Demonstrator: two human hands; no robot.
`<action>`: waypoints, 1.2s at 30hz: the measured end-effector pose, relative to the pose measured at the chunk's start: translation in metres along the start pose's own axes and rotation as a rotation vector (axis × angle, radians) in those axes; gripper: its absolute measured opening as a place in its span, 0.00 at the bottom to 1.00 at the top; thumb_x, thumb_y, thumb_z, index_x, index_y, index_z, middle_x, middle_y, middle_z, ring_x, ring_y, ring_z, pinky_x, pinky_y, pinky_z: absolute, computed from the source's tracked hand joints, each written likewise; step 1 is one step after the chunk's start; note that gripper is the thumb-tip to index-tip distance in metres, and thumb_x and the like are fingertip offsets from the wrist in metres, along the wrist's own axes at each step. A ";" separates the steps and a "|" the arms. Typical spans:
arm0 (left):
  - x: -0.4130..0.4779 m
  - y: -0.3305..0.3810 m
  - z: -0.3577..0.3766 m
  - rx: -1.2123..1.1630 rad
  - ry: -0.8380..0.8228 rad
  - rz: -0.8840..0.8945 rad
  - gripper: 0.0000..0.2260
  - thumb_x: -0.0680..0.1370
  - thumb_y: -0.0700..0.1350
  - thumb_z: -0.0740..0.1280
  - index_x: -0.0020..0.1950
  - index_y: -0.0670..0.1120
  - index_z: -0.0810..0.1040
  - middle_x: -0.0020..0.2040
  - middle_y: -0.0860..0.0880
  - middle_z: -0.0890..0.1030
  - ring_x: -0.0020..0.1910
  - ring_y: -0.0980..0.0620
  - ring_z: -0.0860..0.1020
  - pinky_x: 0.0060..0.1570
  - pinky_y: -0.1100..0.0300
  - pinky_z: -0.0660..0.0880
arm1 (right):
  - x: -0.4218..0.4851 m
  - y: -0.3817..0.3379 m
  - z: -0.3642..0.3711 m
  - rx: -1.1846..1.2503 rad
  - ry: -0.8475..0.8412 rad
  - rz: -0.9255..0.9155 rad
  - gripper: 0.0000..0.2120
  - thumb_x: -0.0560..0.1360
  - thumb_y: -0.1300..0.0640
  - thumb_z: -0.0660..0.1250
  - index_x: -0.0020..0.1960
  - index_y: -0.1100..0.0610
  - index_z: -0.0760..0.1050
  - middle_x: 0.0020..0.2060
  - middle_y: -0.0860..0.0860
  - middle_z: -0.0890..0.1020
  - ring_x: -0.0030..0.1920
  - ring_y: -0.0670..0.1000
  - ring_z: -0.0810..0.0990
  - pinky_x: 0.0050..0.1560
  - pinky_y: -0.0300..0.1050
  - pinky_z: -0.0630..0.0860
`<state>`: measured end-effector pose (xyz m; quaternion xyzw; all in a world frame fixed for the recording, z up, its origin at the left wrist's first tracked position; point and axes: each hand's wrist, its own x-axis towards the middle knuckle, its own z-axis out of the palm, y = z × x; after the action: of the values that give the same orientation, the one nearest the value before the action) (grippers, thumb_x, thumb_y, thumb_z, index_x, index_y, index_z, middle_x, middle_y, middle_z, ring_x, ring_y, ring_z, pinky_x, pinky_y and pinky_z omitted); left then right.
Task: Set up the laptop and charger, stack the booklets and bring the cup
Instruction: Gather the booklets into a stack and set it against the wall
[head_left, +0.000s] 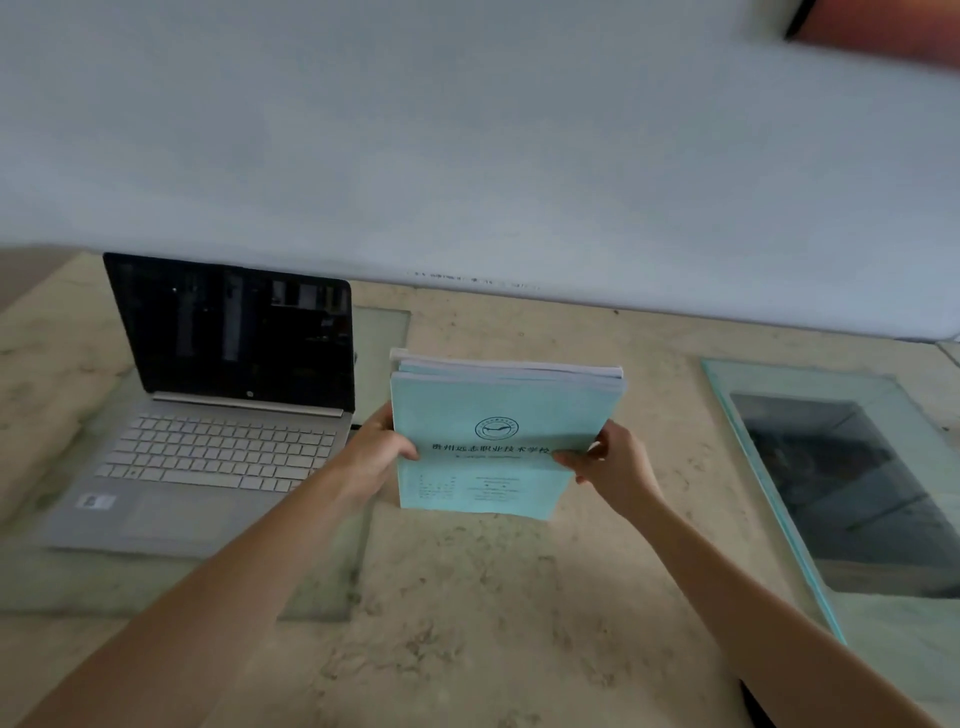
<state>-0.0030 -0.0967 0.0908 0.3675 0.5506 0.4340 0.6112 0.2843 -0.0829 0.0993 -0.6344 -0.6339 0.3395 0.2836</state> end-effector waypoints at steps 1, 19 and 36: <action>0.000 -0.001 0.000 -0.015 0.009 0.001 0.27 0.66 0.22 0.56 0.52 0.49 0.78 0.51 0.45 0.83 0.57 0.43 0.78 0.59 0.46 0.74 | 0.001 0.000 0.002 0.001 -0.005 -0.002 0.12 0.68 0.59 0.75 0.46 0.50 0.74 0.39 0.47 0.82 0.31 0.49 0.80 0.33 0.45 0.78; 0.005 -0.014 0.004 -0.026 -0.050 0.049 0.26 0.64 0.36 0.69 0.60 0.56 0.73 0.50 0.50 0.84 0.48 0.51 0.83 0.39 0.62 0.79 | -0.005 -0.027 0.037 0.937 -0.041 0.065 0.25 0.70 0.66 0.71 0.65 0.64 0.68 0.58 0.67 0.77 0.55 0.66 0.79 0.54 0.61 0.78; 0.008 -0.001 -0.029 0.305 -0.139 0.040 0.18 0.73 0.32 0.67 0.57 0.50 0.77 0.52 0.54 0.83 0.49 0.62 0.81 0.44 0.70 0.76 | 0.016 0.018 0.008 0.604 -0.248 0.090 0.16 0.76 0.74 0.59 0.64 0.68 0.71 0.61 0.66 0.77 0.62 0.64 0.76 0.67 0.63 0.69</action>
<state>-0.0314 -0.0902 0.0838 0.4961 0.5588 0.3310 0.5762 0.2884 -0.0679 0.0792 -0.5031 -0.5055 0.5990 0.3641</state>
